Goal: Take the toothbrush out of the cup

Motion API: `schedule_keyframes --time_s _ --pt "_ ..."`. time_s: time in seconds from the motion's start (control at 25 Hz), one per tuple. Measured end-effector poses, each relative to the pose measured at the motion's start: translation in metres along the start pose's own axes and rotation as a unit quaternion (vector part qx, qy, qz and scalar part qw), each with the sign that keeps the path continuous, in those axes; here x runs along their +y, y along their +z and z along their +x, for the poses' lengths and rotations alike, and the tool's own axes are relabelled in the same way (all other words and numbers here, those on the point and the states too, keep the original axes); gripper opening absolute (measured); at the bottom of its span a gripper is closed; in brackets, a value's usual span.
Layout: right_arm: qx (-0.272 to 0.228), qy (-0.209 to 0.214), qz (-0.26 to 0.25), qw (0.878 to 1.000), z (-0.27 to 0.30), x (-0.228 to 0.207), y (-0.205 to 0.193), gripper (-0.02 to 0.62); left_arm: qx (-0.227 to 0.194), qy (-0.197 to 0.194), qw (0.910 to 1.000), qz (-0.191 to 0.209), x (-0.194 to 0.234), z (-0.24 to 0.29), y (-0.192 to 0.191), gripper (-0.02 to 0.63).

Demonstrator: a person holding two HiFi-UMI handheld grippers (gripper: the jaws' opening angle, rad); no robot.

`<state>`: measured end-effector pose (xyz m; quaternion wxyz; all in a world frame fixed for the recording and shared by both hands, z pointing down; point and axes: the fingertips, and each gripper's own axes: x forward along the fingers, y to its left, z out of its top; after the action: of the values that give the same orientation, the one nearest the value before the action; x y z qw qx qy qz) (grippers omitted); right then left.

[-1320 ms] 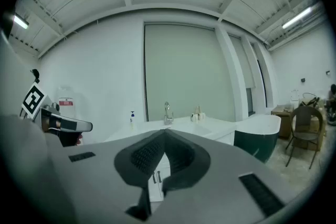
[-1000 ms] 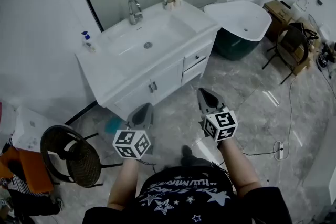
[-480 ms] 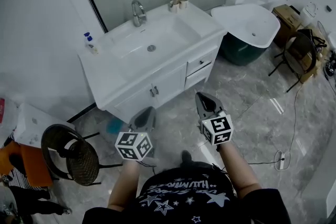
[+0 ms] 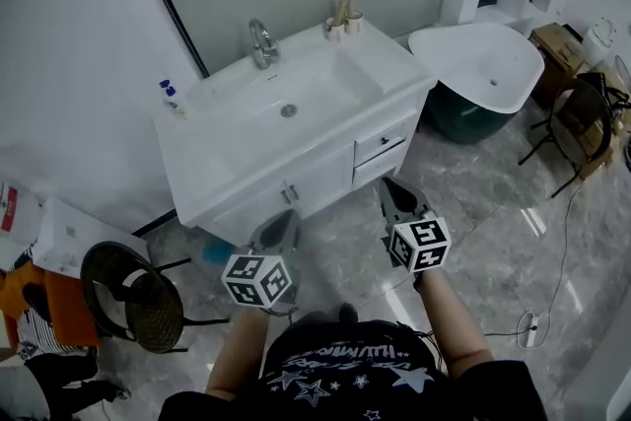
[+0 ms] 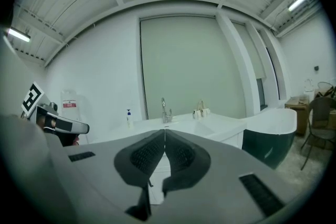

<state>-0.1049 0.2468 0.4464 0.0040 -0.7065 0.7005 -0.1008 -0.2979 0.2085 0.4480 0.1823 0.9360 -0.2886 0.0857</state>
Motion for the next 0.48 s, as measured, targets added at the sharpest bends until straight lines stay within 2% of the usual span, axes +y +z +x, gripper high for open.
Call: schedule_keyframes --time_s 0.28,0.48 --pt "0.014 0.003 0.011 1.000 0.016 -0.012 -0.007 0.014 0.004 0.012 0.9999 -0.010 0.012 0.019 0.002 0.021" --pt "0.027 -0.005 -0.003 1.000 0.039 -0.031 -0.010 0.014 0.006 0.007 0.9999 -0.011 0.021 0.049 0.005 0.021"
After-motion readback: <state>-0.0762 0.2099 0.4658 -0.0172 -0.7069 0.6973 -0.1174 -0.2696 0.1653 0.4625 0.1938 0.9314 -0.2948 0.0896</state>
